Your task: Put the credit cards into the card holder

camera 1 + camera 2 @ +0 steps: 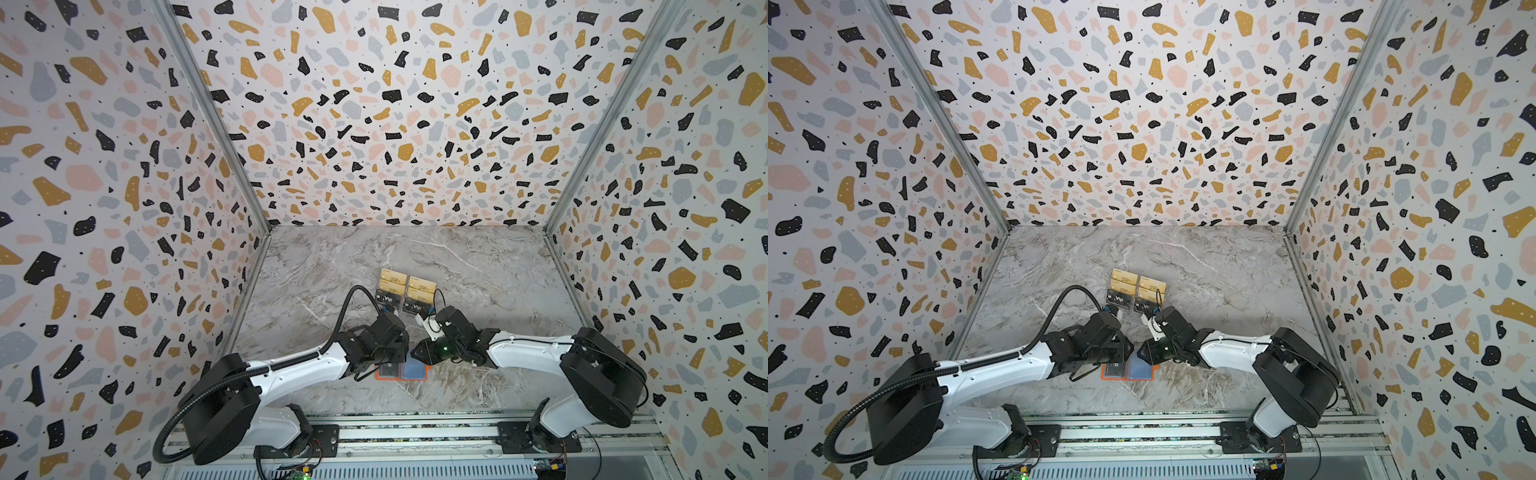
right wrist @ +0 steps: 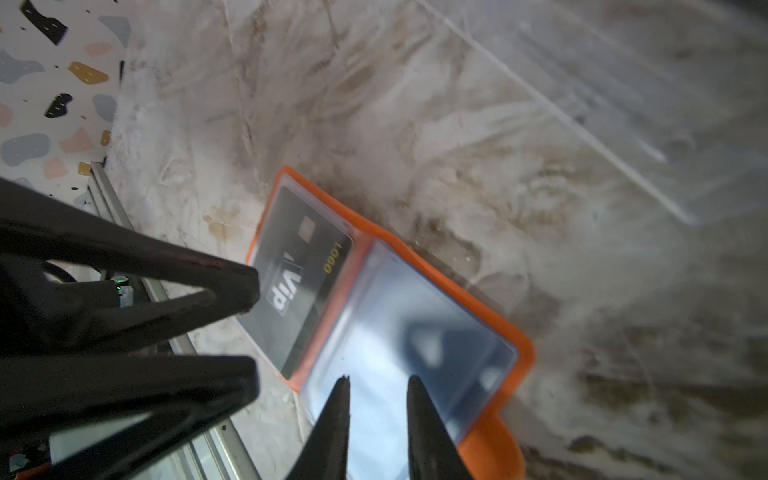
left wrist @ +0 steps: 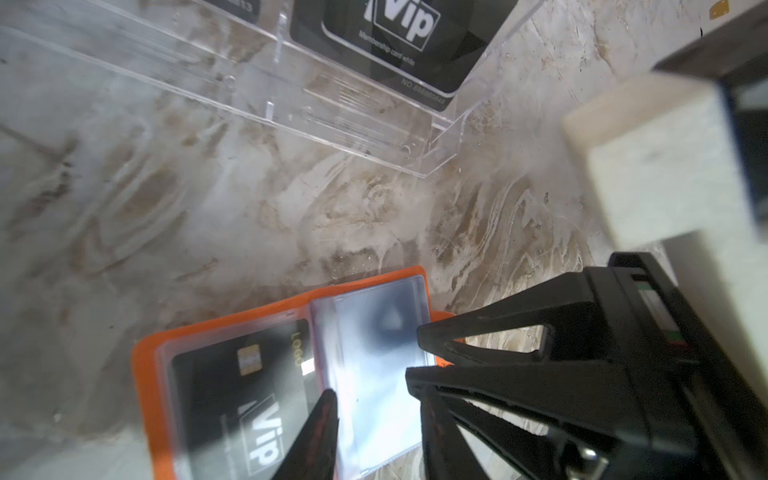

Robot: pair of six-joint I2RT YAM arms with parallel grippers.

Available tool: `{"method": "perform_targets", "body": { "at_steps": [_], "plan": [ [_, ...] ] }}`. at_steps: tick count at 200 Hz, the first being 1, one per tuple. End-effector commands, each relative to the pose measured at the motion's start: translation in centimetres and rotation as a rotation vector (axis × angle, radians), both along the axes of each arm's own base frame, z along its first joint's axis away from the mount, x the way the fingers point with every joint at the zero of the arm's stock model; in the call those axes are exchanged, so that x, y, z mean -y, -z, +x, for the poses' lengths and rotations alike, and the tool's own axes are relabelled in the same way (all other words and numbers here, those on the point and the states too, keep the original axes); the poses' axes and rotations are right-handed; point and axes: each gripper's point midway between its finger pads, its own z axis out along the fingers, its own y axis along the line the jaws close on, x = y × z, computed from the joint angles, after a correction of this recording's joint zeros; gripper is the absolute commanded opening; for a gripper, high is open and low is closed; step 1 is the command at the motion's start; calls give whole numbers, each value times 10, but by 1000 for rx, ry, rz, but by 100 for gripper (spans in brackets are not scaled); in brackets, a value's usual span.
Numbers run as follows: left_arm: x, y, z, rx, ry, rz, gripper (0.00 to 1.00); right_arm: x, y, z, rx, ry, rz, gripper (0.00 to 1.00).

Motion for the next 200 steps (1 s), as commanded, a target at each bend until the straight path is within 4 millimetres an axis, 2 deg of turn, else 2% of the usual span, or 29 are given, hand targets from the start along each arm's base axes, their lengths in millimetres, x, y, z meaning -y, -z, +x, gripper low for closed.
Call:
{"method": "perform_targets", "body": {
  "at_steps": [1,22,67,102,200],
  "plan": [
    [19,0,-4,-17,42,-97,36,4,-3,1,0,38,14,25],
    [24,9,-8,-60,65,-128,36,5,-1,1,-5,48,16,25],
    [-2,31,-2,-76,20,-42,36,11,7,3,-9,72,-25,25],
    [1,40,-6,-110,40,-63,36,13,14,3,-12,77,-52,25],
    [10,25,-4,-90,44,-147,37,13,20,2,-20,74,-62,24]
  ]
}}
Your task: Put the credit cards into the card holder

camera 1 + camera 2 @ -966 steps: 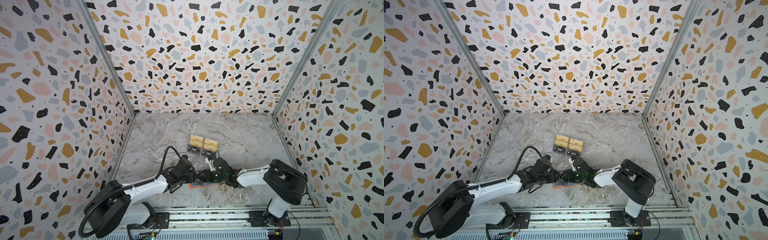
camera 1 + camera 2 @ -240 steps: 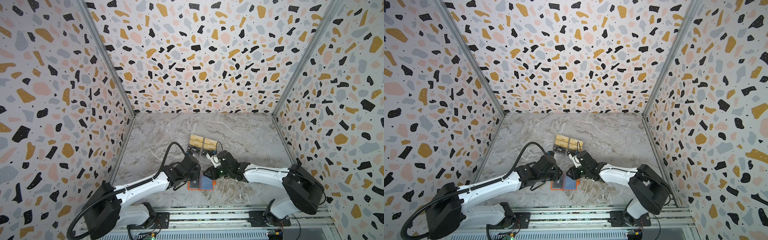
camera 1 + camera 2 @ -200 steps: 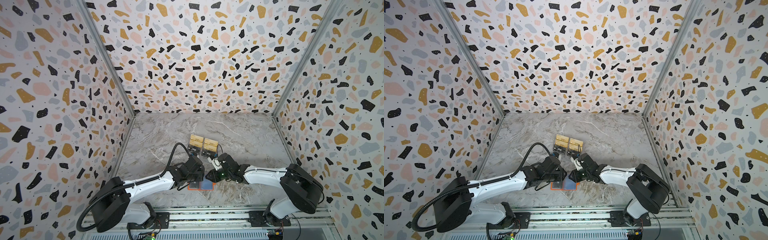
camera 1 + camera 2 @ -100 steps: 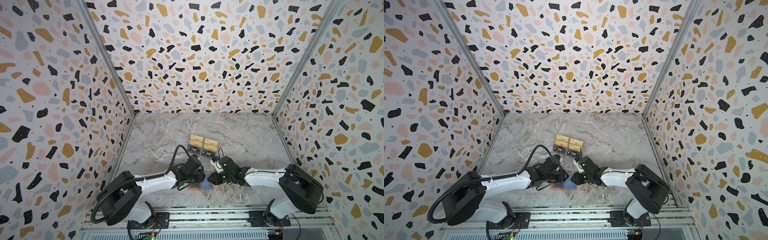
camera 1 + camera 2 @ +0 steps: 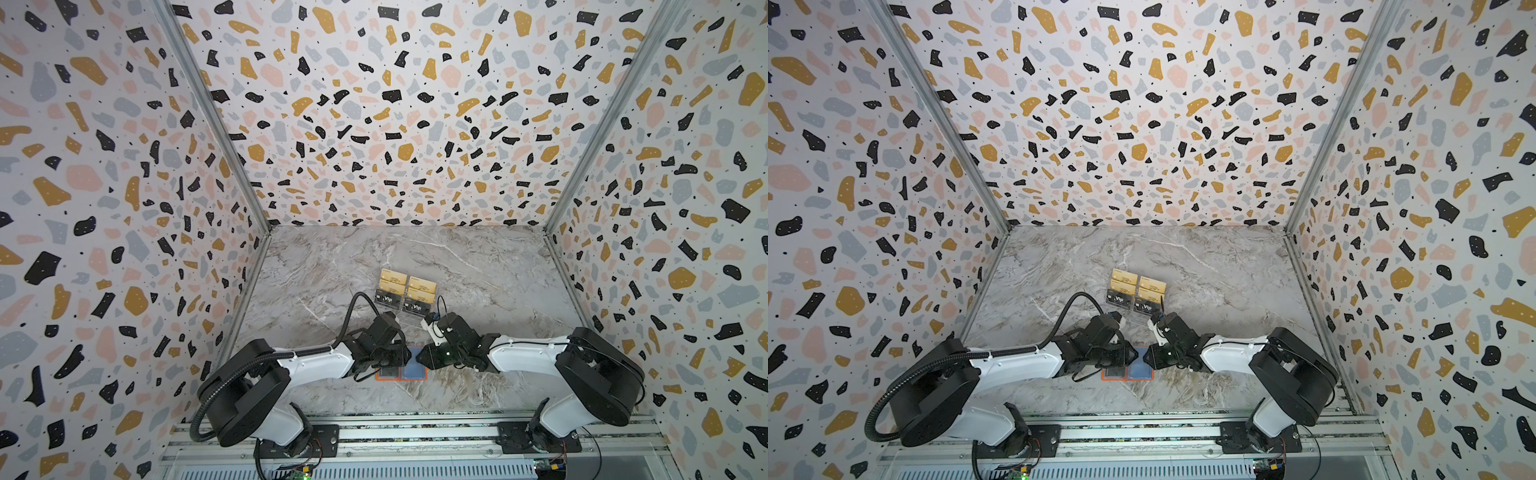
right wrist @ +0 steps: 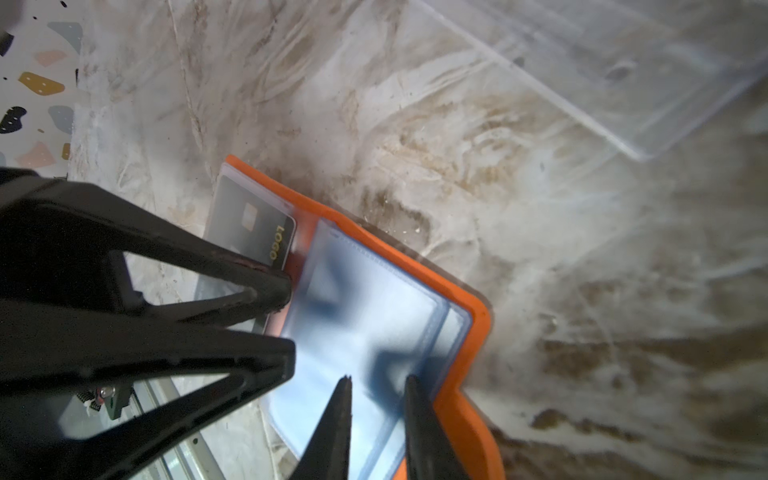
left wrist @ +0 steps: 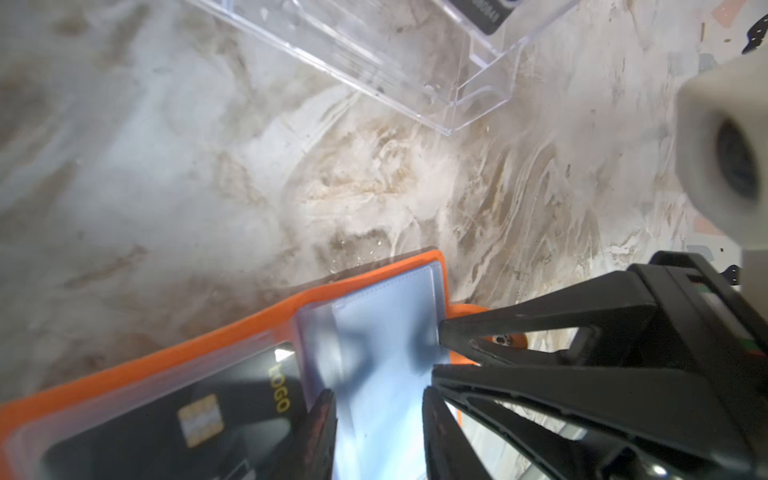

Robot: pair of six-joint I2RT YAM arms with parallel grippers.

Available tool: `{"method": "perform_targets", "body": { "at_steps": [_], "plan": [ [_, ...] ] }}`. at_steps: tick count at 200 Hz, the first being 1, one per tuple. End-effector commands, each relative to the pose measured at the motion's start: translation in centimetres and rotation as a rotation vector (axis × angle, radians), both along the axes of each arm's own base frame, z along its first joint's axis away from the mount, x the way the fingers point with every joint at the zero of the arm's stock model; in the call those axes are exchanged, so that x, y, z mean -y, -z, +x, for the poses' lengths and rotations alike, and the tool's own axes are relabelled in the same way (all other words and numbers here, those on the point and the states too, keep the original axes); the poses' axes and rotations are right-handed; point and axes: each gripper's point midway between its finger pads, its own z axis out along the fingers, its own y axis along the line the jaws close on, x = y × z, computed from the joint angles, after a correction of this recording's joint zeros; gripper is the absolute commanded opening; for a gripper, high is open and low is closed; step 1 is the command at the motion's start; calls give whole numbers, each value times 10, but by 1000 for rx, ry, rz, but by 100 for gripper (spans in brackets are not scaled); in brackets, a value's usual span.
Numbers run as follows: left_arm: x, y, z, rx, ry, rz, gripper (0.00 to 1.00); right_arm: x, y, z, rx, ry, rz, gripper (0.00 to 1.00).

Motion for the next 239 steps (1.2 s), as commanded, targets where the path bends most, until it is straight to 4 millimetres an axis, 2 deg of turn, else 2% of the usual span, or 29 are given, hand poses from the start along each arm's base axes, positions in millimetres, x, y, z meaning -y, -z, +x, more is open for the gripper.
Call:
{"method": "perform_targets", "body": {
  "at_steps": [1,23,64,122,239],
  "plan": [
    [5,-10,3,17,-3,-52,37,5,8,-1,-12,13,-32,24],
    [8,-11,3,16,6,-63,38,6,8,-1,-11,13,-36,24],
    [3,6,-2,-21,8,-26,38,5,7,-1,-10,14,-35,24],
    [-7,13,-2,-23,-19,29,38,4,8,-1,-9,14,-36,24],
    [3,19,-11,-90,-32,-71,39,0,7,0,-9,8,-34,23]
  ]
}}
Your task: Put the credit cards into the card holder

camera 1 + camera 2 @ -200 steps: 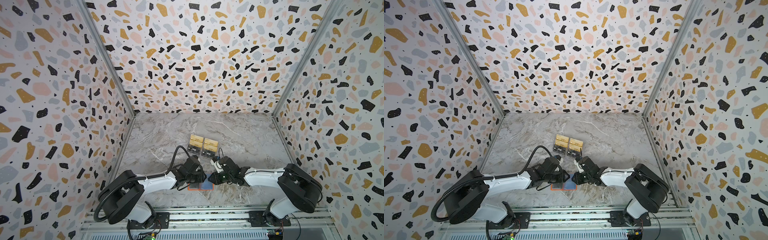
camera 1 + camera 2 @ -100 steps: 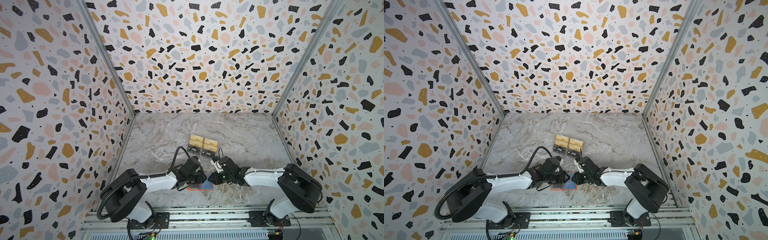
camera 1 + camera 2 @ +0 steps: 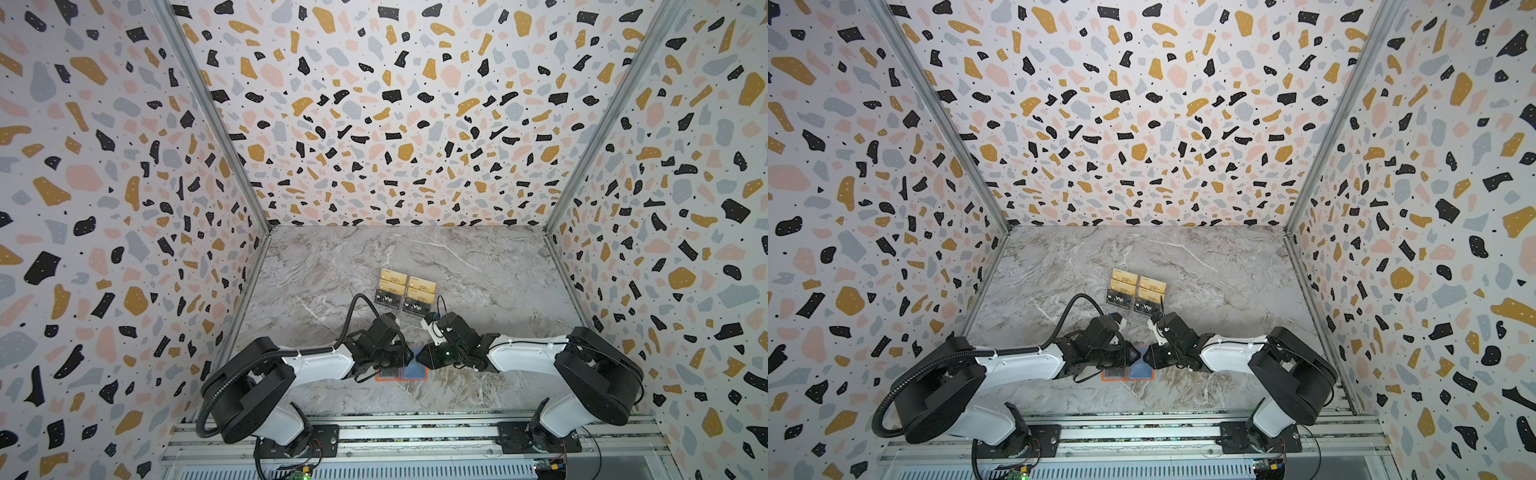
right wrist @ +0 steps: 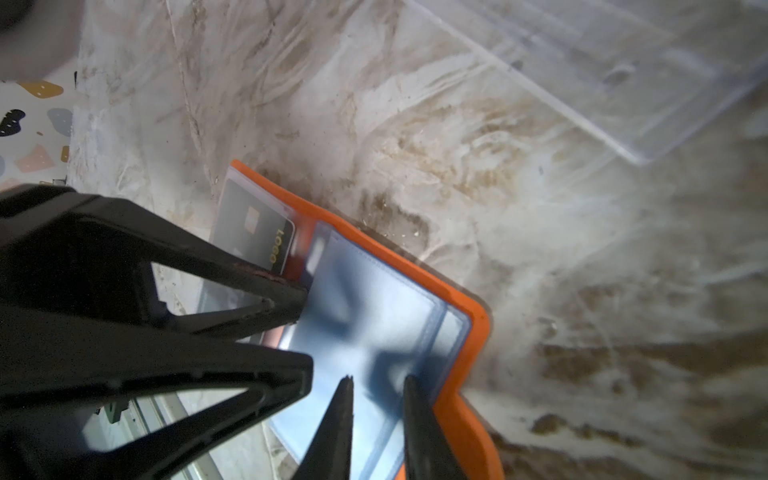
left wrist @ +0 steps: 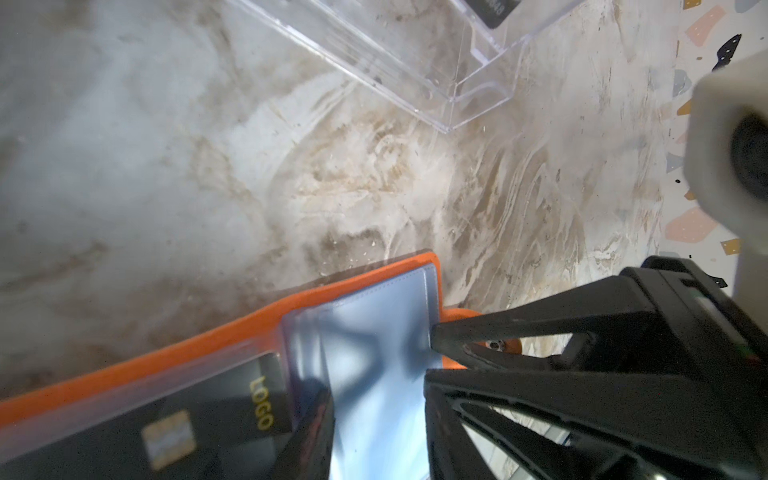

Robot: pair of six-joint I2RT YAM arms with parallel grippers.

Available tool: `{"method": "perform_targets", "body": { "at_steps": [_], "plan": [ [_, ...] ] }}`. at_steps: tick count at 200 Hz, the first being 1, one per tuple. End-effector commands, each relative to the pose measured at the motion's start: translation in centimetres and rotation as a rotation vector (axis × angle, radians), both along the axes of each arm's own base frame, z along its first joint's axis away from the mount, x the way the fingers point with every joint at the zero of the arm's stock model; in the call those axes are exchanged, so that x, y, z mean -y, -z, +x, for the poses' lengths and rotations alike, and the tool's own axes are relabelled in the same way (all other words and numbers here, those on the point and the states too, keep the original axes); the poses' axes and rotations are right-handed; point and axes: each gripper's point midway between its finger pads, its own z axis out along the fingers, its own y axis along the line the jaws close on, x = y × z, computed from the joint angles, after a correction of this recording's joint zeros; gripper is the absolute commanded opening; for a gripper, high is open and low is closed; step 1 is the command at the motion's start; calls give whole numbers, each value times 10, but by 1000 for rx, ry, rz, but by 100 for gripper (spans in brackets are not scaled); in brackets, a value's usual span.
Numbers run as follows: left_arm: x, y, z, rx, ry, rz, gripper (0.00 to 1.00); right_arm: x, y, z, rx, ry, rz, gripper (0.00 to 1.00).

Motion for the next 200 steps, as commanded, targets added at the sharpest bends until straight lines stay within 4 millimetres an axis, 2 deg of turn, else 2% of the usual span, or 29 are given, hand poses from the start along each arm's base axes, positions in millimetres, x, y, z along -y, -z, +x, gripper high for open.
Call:
{"method": "perform_targets", "body": {
  "at_steps": [1,102,164,200],
  "plan": [
    [-2,11,-8,-57,-9,-16,39,1,6,0,-8,8,-33,23],
    [4,0,-14,-87,-60,-173,40,2,8,0,-12,11,-31,23],
    [-9,3,-20,-100,-118,-198,40,2,9,-2,-15,7,-33,23],
    [-2,-1,-20,-96,-102,-241,40,2,10,-3,-19,2,-38,23]
  ]
}}
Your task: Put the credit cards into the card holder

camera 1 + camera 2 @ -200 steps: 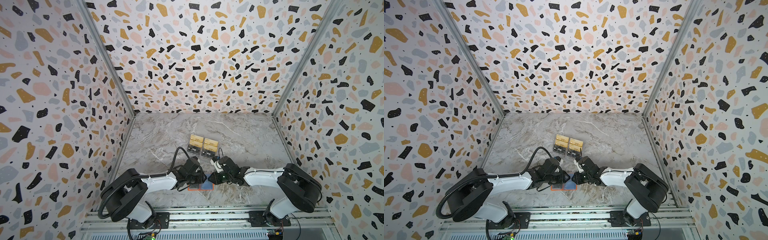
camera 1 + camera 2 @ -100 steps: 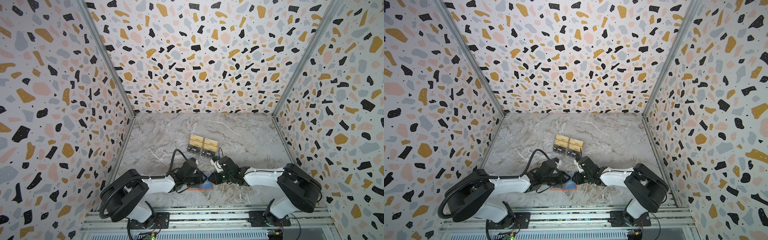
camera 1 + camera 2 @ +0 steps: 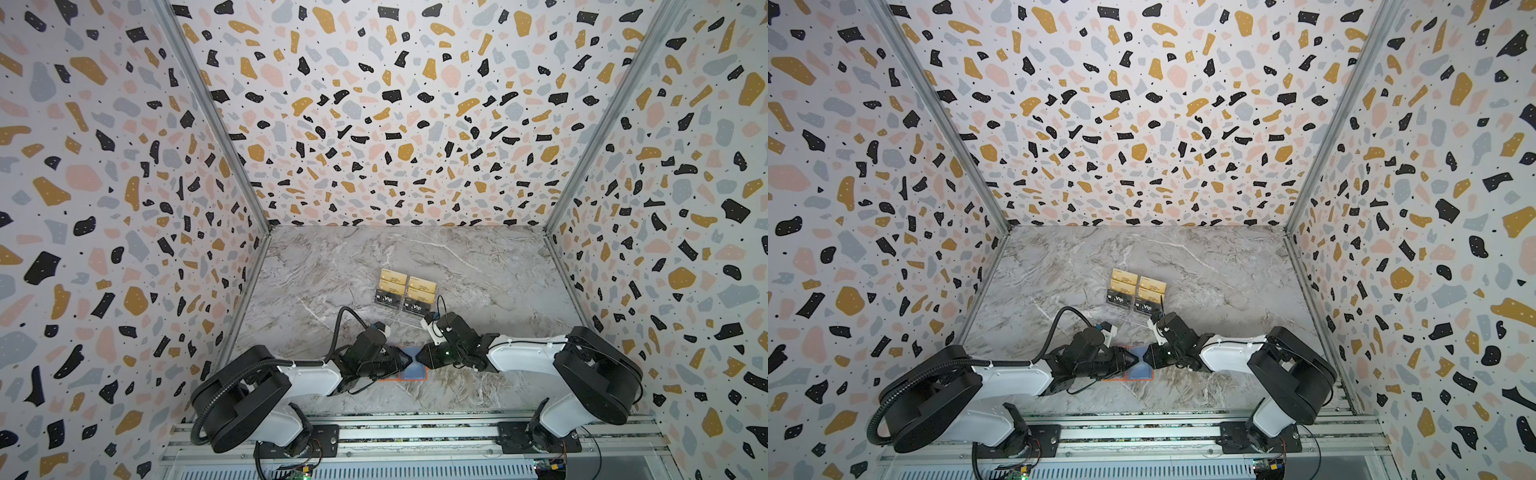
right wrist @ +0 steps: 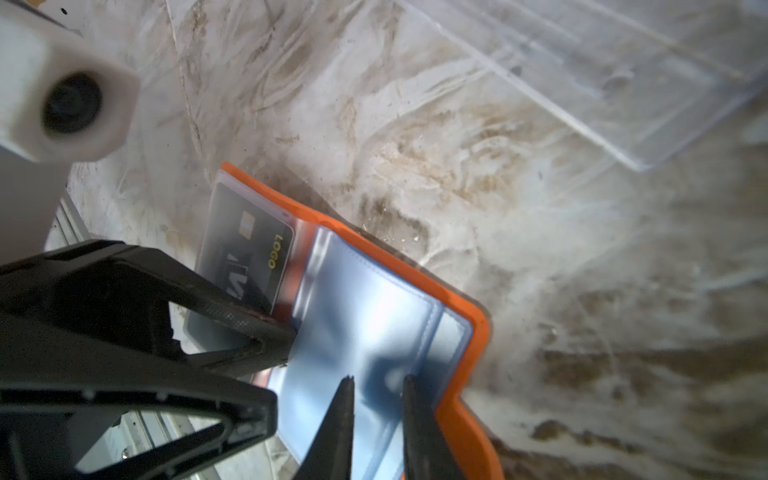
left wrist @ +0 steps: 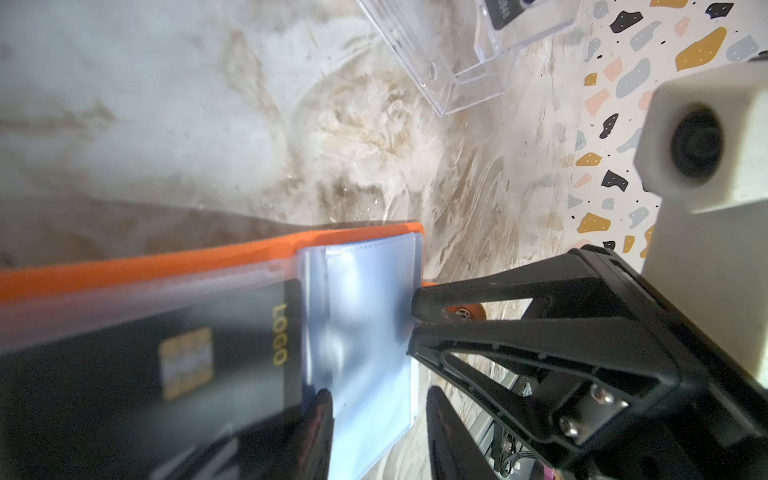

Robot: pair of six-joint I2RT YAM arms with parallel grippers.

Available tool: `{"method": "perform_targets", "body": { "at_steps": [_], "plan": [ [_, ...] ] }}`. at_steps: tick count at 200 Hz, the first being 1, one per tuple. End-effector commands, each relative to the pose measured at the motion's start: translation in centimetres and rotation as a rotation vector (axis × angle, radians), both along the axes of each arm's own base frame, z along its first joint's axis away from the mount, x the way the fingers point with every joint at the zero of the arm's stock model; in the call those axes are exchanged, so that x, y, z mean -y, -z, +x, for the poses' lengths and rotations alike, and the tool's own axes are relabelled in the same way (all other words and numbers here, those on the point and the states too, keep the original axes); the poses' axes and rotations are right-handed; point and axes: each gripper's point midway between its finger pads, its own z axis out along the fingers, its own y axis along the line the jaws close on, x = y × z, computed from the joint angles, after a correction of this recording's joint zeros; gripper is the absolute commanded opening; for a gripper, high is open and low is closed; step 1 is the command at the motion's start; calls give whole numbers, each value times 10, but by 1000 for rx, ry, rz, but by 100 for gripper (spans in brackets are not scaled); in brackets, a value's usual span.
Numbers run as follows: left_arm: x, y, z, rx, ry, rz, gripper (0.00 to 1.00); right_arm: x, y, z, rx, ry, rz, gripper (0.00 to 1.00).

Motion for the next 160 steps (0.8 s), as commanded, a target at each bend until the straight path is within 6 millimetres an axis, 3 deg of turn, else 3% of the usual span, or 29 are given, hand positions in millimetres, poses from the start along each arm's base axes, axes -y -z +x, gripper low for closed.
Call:
{"method": "perform_targets", "body": {
  "at_steps": [1,160],
  "plan": [
    [3,1,-3,-12,8,-26,40,3,9,-4,-20,-1,-41,23],
    [13,-18,15,46,30,-156,41,4,7,-4,-13,5,-40,23]
  ]
}}
